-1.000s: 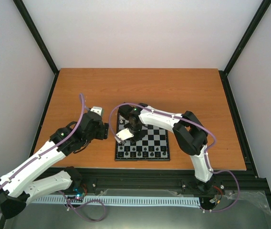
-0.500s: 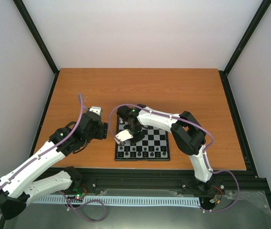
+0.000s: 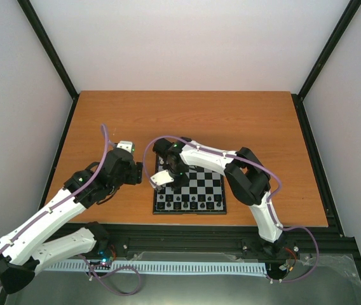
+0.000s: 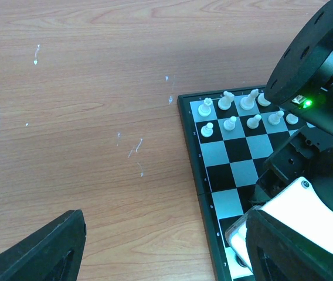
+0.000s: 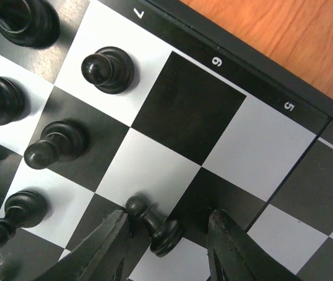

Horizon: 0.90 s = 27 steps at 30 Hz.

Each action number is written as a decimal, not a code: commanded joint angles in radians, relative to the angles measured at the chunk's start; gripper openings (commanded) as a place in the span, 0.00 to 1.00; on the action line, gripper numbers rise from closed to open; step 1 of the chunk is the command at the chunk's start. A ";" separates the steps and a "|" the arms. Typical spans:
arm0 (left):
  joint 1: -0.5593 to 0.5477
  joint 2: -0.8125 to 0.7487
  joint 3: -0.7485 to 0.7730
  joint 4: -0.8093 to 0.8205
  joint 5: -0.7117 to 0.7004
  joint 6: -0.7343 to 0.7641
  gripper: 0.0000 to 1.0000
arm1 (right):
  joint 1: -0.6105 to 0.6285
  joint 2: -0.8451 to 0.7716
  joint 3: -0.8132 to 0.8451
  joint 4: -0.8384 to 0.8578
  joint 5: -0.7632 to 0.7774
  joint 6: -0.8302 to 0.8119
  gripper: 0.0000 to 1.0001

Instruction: Set up the chess pieces on the board

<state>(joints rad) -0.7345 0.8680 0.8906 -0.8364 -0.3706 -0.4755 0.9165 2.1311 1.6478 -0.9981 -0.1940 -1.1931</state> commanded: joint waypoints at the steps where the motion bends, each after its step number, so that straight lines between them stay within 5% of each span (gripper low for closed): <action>1: -0.001 -0.007 0.007 0.037 0.043 0.006 0.77 | 0.020 0.044 0.019 -0.013 -0.014 0.048 0.36; 27: -0.002 -0.003 0.003 0.042 0.061 0.008 0.77 | 0.016 -0.051 -0.096 -0.013 0.008 0.070 0.29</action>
<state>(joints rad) -0.7349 0.8665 0.8886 -0.8310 -0.3405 -0.4751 0.9165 2.0895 1.5833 -1.0164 -0.2085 -1.1561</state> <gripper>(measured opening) 0.773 0.300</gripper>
